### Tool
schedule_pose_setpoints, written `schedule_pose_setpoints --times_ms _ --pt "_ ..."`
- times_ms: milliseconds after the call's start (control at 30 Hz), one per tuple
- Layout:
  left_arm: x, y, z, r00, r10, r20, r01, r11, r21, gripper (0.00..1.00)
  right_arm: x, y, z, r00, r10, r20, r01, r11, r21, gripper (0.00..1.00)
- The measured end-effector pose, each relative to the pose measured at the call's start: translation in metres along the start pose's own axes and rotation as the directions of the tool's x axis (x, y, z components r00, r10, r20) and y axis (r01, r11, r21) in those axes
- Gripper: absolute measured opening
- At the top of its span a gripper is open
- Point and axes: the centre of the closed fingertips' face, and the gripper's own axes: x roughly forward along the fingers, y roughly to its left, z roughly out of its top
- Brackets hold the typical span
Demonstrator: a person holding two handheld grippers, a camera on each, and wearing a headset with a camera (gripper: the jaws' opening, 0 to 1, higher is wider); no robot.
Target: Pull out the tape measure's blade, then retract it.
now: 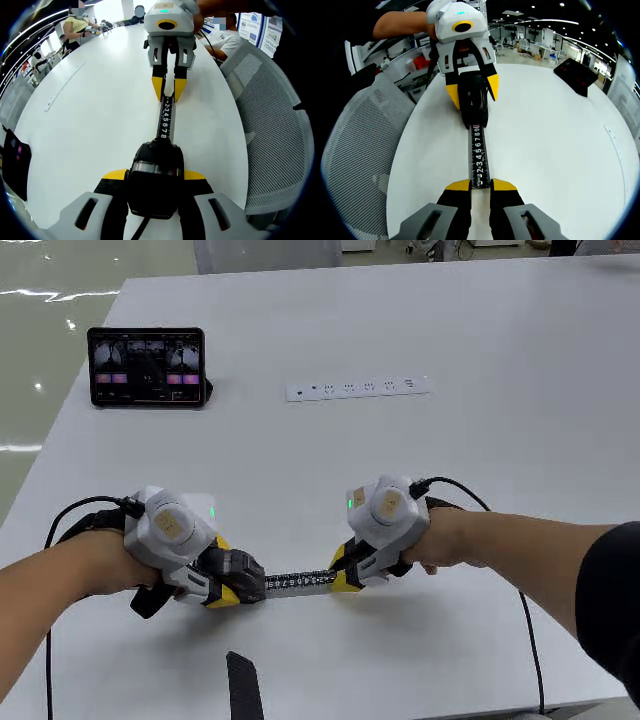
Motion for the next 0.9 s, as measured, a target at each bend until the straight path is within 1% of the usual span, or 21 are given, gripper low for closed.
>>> schedule_pose_setpoints --times_ms 333,600,900 --pt "0.0 0.001 -0.001 1.0 0.001 0.001 -0.001 1.0 -0.003 0.34 -0.005 -0.001 -0.007 0.9999 -0.004 -0.01 0.004 1.0 0.001 0.09" --pt "0.0 0.001 -0.001 1.0 0.003 0.001 -0.003 1.0 -0.008 0.34 -0.014 -0.004 -0.017 0.9998 -0.014 -0.012 0.014 1.0 0.013 0.09" --pt "0.0 0.002 -0.002 1.0 0.005 -0.001 -0.005 1.0 -0.01 0.34 -0.02 -0.006 -0.026 0.9996 -0.026 -0.015 0.026 0.999 0.023 0.09"
